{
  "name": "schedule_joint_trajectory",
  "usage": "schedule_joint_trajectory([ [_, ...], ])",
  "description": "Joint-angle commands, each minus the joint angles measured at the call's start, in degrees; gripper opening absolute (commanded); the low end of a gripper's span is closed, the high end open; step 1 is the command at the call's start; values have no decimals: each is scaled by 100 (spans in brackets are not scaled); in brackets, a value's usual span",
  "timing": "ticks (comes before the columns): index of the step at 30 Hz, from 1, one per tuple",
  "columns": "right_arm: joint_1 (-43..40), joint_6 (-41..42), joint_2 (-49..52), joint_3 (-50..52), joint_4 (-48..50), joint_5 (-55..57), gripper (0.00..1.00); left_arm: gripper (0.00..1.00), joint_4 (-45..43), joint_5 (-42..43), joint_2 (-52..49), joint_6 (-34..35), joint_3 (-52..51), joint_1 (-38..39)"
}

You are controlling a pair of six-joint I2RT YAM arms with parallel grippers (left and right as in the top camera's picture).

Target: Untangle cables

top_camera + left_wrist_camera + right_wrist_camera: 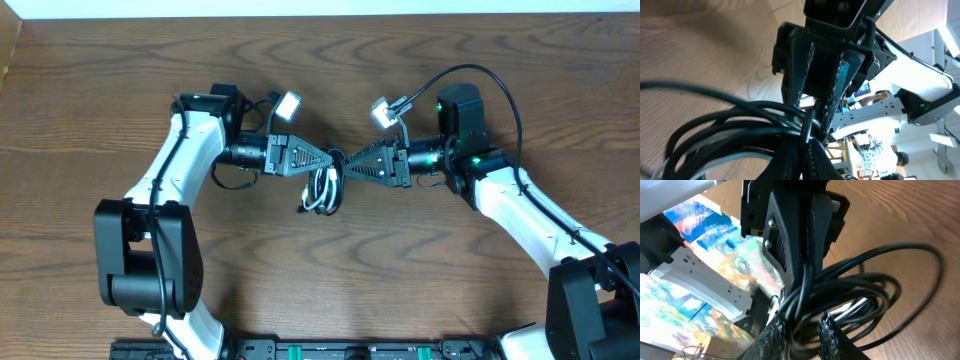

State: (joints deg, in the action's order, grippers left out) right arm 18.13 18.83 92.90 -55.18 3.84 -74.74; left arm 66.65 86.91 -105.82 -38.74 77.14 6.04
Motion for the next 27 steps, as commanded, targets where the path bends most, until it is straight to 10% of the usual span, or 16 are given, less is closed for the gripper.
schedule_joint_trajectory([
  [1, 70, -37, 0, -22, 26, 63, 21, 8, 35, 96, 15, 48, -4, 37],
  [9, 70, -20, 0, -22, 26, 70, 1, 8, 39, 70, 15, 55, -4, 42],
  [27, -629, 109, 0, -22, -22, -391, 1, 8, -125, -1086, 15, 50, -4, 42],
])
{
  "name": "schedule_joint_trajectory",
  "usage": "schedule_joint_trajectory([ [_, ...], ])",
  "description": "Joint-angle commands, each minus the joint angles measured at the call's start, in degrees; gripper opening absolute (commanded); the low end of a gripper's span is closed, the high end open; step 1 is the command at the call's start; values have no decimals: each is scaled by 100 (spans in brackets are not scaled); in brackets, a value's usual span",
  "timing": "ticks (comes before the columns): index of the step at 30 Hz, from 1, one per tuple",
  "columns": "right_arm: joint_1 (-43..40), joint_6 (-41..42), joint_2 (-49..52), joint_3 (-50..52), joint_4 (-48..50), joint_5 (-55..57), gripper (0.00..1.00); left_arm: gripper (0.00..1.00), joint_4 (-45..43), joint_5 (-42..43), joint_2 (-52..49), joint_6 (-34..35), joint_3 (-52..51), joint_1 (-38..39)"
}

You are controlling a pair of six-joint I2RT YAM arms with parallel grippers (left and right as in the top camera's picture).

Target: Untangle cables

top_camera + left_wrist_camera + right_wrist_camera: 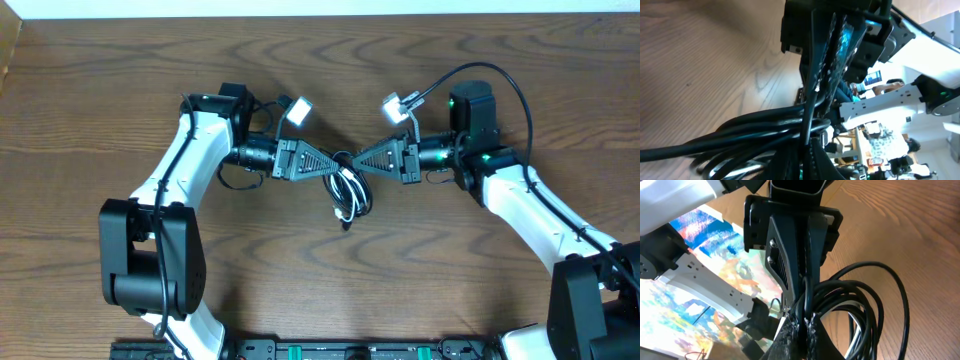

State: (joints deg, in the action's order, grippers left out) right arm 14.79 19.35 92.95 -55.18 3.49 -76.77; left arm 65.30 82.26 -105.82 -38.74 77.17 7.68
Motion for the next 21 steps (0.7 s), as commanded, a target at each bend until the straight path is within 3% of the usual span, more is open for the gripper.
schedule_joint_trajectory([
  [1, -297, 57, -4, -22, 15, -186, 1, 8, -2, -699, 15, 50, -7, -122],
  [16, -540, 162, -4, -22, -11, -221, 1, 8, -72, -1244, 11, 162, -9, -122],
  [21, -533, 157, -2, -22, -275, 55, 2, 8, -396, -1250, 11, 592, -9, -122],
])
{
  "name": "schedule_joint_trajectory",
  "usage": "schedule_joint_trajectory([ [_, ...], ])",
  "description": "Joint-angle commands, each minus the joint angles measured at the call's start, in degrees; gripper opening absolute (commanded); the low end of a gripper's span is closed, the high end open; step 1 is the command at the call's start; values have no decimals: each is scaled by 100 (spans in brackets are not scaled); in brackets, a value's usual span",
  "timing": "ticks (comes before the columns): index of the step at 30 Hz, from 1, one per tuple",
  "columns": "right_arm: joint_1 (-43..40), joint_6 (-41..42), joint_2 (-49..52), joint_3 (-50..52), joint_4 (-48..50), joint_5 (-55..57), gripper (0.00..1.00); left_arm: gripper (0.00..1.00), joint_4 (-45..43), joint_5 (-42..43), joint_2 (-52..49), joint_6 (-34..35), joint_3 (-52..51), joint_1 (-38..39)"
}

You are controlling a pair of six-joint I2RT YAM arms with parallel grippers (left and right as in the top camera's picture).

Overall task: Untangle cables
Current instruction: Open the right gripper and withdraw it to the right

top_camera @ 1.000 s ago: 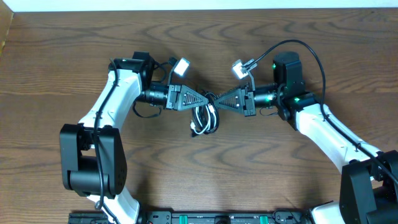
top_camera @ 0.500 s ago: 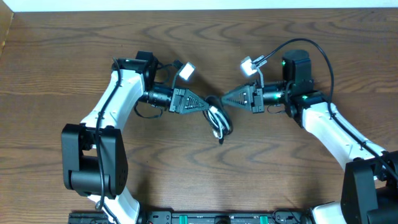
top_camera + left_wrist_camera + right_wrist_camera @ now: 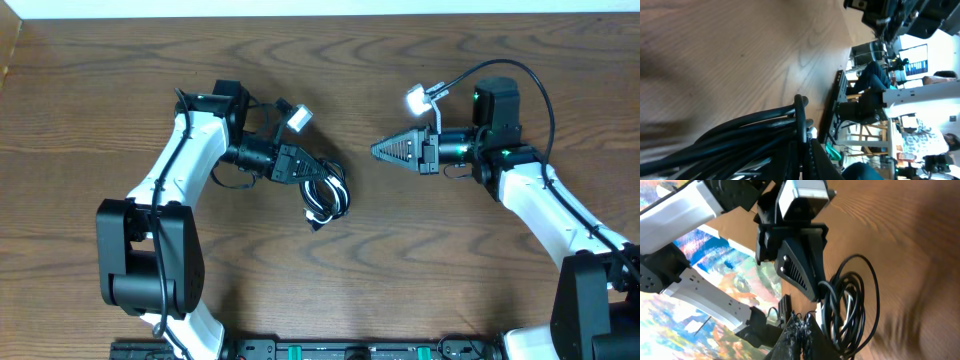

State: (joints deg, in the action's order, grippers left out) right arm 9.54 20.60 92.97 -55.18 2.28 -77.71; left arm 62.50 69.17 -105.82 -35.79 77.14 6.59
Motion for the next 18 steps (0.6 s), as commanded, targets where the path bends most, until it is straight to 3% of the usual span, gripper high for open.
schedule_joint_trajectory([
  [1, -11, 33, -4, -22, -229, 260, 2, 8, -155, 48, 11, 323, -7, -13],
  [11, -13, -13, -4, -22, -1458, 2247, 1, 9, -820, -1099, 11, 1768, -7, 144],
  [13, -13, -57, -4, -22, -1589, 2555, 1, 17, -975, -1274, 11, 1985, -7, 238],
  [16, -13, -98, -4, -22, -1672, 2872, 1, 49, -1241, -1692, 11, 2413, -7, 411],
  [18, -13, -98, -4, -22, -1714, 3045, 2, 54, -1425, -2159, 11, 2872, -7, 529],
])
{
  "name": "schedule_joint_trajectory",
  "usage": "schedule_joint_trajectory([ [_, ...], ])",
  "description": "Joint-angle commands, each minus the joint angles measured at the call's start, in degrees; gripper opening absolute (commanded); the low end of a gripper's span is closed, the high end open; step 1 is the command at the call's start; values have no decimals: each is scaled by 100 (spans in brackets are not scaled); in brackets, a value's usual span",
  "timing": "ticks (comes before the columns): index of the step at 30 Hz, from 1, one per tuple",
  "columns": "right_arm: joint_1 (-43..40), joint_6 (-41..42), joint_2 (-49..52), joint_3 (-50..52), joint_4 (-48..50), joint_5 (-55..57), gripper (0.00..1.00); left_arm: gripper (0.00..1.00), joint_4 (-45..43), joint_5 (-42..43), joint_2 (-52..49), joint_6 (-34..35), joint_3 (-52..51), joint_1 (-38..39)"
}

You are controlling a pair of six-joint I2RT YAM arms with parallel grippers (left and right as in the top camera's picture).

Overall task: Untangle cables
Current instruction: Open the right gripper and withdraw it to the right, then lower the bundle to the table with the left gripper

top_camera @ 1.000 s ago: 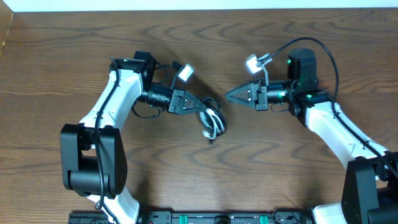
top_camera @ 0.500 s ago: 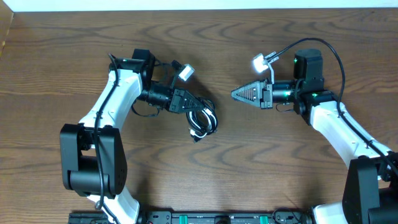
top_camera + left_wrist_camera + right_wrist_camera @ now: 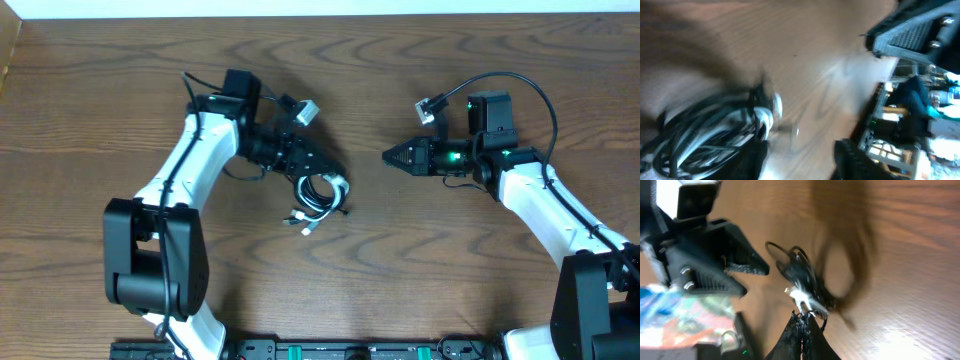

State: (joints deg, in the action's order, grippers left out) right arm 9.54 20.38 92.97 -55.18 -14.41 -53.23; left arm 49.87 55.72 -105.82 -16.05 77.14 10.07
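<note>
A coiled bundle of black and white cables point(image 3: 322, 192) lies on the wooden table point(image 3: 420, 270), also seen as the bundle point(image 3: 710, 127) and the bundle point(image 3: 802, 277). My left gripper point(image 3: 320, 163) hangs just above its upper edge, and in the left wrist view the left gripper point(image 3: 801, 149) is open, jaws wide apart, with nothing between them. My right gripper point(image 3: 387, 155) points at the bundle from the right, a short way off. Seen from its own wrist, the right gripper point(image 3: 802, 314) is shut and empty.
The right arm's own black cable point(image 3: 500, 85) loops above its wrist. The table's far edge point(image 3: 320, 14) runs along the top. Black rails point(image 3: 330, 350) sit at the near edge between the two arm bases.
My left gripper was shut on the cable bundle; now it is open and the bundle lies on the table below it. The right gripper stays shut, shifted slightly left.
Both grippers met tip to tip over the bundle at the table's middle. Then both were shut on it. Then the right gripper was off to the right, shut and empty, with the left still holding the bundle. Now the left is open and the bundle rests free.
</note>
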Motion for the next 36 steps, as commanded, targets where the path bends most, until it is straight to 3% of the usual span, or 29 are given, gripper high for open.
schedule_joint_trajectory([
  [1, -13, -79, -4, -22, -63, 682, 4, 56, -234, -1069, 11, 1117, -7, 227],
  [8, -13, -160, -4, -22, -243, 1775, 8, 59, -393, -2800, 11, 2728, -7, 428],
  [16, -13, -289, -4, -22, -531, 3862, 14, 59, -426, -2850, -125, 3049, -7, 643],
  [23, -13, -286, -4, -22, -557, 4006, 17, 59, -564, -3320, -431, 3484, -7, 944],
  [29, -13, -286, -4, -22, -560, 4006, 19, 59, -350, -4380, -664, 3609, -7, 1150],
  [33, -11, -284, -4, -22, -557, 4004, 20, 52, -332, -4623, -780, 3650, -7, 1165],
  [36, 0, -282, -4, -22, -555, 3950, 20, 35, -378, -4806, -848, 3650, -7, 1161],
])
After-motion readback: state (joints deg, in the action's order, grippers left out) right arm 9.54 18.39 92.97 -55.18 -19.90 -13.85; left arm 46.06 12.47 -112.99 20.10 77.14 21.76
